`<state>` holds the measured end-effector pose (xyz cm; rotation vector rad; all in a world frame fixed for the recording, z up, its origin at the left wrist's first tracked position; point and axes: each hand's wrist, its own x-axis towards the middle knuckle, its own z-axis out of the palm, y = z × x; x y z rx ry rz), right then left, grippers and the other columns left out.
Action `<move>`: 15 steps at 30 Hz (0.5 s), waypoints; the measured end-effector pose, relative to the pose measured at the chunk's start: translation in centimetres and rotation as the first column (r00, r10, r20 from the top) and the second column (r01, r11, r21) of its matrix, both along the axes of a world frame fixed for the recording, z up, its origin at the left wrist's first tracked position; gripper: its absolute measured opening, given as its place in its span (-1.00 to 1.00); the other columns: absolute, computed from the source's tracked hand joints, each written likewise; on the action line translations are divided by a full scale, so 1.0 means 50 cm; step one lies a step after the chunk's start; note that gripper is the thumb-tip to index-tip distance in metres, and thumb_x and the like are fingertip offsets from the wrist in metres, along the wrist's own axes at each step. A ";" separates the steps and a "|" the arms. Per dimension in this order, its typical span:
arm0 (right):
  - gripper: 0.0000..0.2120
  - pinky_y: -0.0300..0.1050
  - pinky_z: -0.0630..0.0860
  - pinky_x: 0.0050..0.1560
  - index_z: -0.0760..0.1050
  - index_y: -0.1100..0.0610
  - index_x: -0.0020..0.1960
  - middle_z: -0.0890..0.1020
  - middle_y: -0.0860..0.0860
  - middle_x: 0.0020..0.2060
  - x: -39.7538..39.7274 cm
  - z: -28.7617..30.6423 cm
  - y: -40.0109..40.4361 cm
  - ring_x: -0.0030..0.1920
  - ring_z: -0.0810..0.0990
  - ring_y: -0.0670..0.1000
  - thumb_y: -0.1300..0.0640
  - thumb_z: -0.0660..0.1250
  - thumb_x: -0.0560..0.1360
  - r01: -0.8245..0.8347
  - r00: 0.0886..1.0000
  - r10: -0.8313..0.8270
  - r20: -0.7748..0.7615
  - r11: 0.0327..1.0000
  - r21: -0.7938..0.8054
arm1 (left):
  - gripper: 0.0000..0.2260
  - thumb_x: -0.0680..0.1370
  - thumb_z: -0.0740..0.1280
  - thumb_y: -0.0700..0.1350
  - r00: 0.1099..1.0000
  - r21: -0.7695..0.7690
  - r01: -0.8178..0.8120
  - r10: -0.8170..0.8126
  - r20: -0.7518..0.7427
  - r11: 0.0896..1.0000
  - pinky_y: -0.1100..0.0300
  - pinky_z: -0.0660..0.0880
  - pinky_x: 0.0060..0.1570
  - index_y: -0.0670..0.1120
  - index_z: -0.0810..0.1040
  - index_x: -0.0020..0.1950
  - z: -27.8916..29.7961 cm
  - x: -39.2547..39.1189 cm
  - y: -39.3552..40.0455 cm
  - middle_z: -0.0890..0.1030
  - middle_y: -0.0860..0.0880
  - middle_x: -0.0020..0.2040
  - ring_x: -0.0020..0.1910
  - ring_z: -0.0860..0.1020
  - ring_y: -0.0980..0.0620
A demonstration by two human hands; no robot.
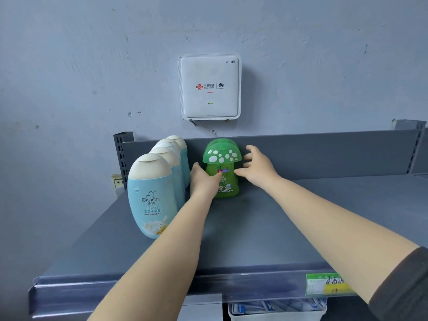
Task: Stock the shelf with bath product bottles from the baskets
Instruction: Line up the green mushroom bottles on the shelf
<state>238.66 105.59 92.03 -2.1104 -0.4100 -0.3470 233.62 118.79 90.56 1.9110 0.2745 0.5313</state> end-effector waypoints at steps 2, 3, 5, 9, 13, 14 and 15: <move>-0.29 -0.16 0.40 0.05 0.16 0.17 0.46 0.43 0.10 0.29 -0.027 0.009 -0.021 0.15 0.50 0.06 0.23 0.43 0.42 0.037 0.999 -0.038 0.016 0.999 0.035 | -0.45 0.51 0.34 -0.15 1.000 -0.021 0.015 -0.015 0.015 1.000 0.22 0.34 -0.03 -0.21 0.19 0.43 0.013 -0.017 -0.004 0.34 -0.13 0.37 0.23 0.43 -0.10; -0.34 -0.17 0.41 0.03 0.19 0.17 0.44 0.44 0.09 0.26 -0.042 0.014 -0.033 0.12 0.51 0.05 0.22 0.42 0.42 0.055 0.998 -0.057 0.030 0.997 0.058 | -0.47 0.51 0.34 -0.15 0.999 -0.029 0.035 -0.034 0.039 0.999 0.23 0.35 -0.06 -0.20 0.22 0.41 0.018 -0.027 -0.006 0.36 -0.13 0.35 0.15 0.45 -0.09; -0.44 -0.10 0.47 0.05 0.28 0.16 0.37 0.48 0.06 0.20 -0.073 0.026 -0.062 0.04 0.54 0.05 0.21 0.41 0.43 0.082 0.995 -0.087 0.046 0.990 0.113 | -0.54 0.51 0.32 -0.16 0.993 0.019 0.065 -0.067 0.100 0.998 0.25 0.38 -0.19 -0.18 0.28 0.36 0.030 -0.053 -0.014 0.38 -0.10 0.30 0.00 0.46 -0.01; -0.82 -0.15 0.45 -0.11 0.47 0.07 0.06 0.55 -0.07 -0.09 -0.144 0.048 -0.137 -0.10 0.54 0.01 0.13 0.35 0.46 0.147 0.978 -0.129 0.164 0.984 -0.103 | -0.71 0.54 0.25 -0.11 0.974 0.378 0.056 -0.134 0.183 0.924 0.18 0.44 -0.09 -0.11 0.41 0.26 0.058 -0.107 -0.041 0.46 0.01 0.21 0.02 0.49 0.00; -0.94 -0.16 0.36 -0.17 0.45 0.01 -0.04 0.55 -0.12 -0.14 -0.223 0.056 -0.223 -0.09 0.49 -0.03 0.06 0.25 0.51 0.340 0.920 -0.171 0.353 0.798 -0.498 | -0.84 0.56 0.22 -0.09 0.953 0.711 0.037 -0.239 0.186 0.703 0.14 0.42 -0.10 -0.10 0.50 0.08 0.067 -0.148 -0.122 0.56 -0.02 0.01 -0.01 0.51 -0.05; -0.93 -0.15 0.35 -0.19 0.45 0.02 -0.03 0.55 -0.11 -0.12 -0.242 0.054 -0.245 -0.09 0.49 -0.02 0.05 0.22 0.52 0.386 0.902 -0.177 0.394 0.738 -0.553 | -0.85 0.55 0.21 -0.09 0.945 0.763 0.034 -0.268 0.185 0.645 0.14 0.42 -0.13 -0.10 0.50 0.05 0.064 -0.156 -0.151 0.56 -0.03 -0.01 -0.03 0.51 -0.07; -0.91 -0.16 0.33 -0.23 0.45 0.03 -0.02 0.55 -0.10 -0.11 -0.260 0.051 -0.269 -0.10 0.48 0.00 0.05 0.20 0.53 0.427 0.885 -0.179 0.430 0.682 -0.594 | -0.85 0.56 0.20 -0.09 0.935 0.803 0.029 -0.300 0.188 0.595 0.14 0.42 -0.15 -0.09 0.51 0.04 0.061 -0.164 -0.185 0.56 -0.04 -0.02 -0.03 0.51 -0.08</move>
